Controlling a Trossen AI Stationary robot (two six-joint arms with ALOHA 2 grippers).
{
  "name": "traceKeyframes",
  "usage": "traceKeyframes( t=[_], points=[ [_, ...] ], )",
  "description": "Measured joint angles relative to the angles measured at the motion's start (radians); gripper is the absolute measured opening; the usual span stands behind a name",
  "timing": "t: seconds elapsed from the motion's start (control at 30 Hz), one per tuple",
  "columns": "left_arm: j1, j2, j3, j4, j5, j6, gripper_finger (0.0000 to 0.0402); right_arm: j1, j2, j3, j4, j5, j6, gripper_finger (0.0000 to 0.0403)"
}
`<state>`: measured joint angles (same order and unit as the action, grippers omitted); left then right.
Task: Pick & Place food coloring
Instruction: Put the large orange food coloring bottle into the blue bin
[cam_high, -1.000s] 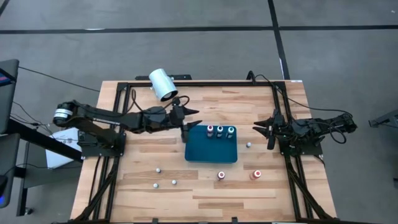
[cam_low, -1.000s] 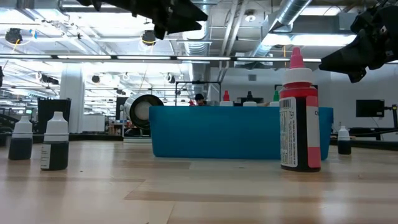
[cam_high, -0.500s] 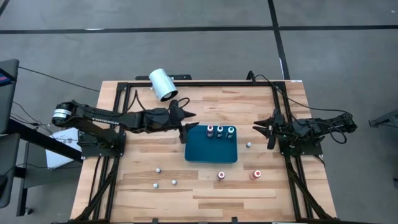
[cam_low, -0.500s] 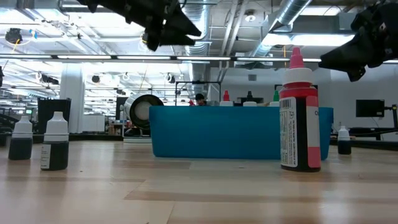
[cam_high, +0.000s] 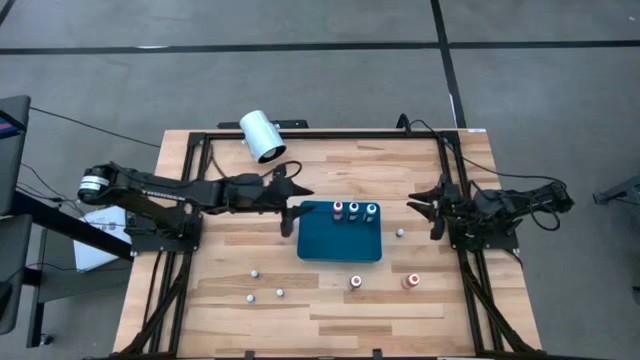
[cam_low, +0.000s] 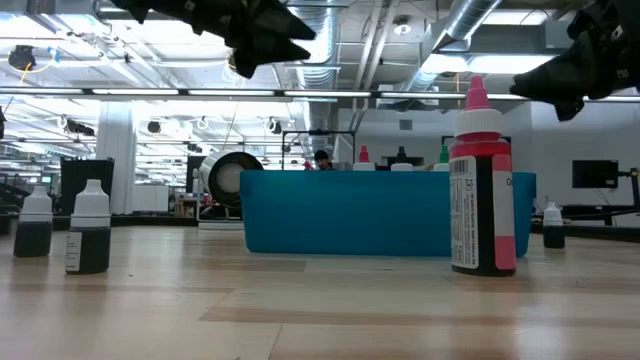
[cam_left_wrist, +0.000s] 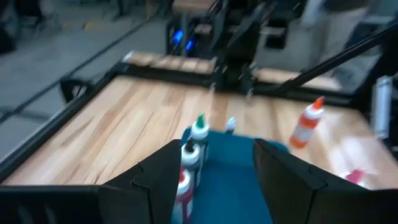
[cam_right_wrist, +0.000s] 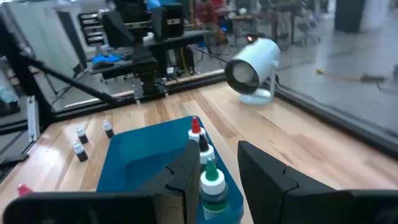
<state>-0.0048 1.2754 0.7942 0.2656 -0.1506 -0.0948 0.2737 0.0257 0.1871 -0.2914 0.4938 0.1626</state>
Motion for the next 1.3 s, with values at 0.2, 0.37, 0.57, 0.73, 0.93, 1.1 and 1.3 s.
traceKeyframes(
  t=[0.2, 0.37, 0.57, 0.73, 0.93, 1.1, 1.3],
  points=[
    [0.0, -0.142, -0.169, 0.097, 0.015, -0.03, 0.0193, 0.045, 0.0, 0.0, 0.078, 0.003, -0.066, 0.0098],
    [-0.008, -0.286, -0.279, 0.1, 0.015, -0.049, 0.0193, 0.081, 0.01, 0.002, 0.096, 0.005, -0.069, 0.0098],
    [-0.007, -0.466, -0.38, 0.053, 0.012, -0.06, 0.0193, 0.114, 0.111, 0.07, 0.094, 0.032, -0.074, 0.0087],
    [-0.007, -0.599, -0.425, -0.061, 0.006, -0.096, 0.0193, 0.142, 0.251, 0.167, 0.091, 0.033, -0.119, 0.0065],
    [-0.007, -0.734, -0.435, -0.163, -0.031, -0.09, 0.0193, 0.176, 0.417, 0.287, 0.082, 0.032, -0.118, 0.0056],
    [-0.007, -0.815, -0.435, -0.259, -0.048, -0.091, 0.0193, 0.243, 0.535, 0.406, -0.008, 0.031, -0.069, 0.0056],
    [-0.007, -0.88, -0.435, -0.343, -0.048, -0.089, 0.0193, 0.346, 0.668, 0.555, -0.186, 0.03, 0.03, 0.0056]
  ],
)
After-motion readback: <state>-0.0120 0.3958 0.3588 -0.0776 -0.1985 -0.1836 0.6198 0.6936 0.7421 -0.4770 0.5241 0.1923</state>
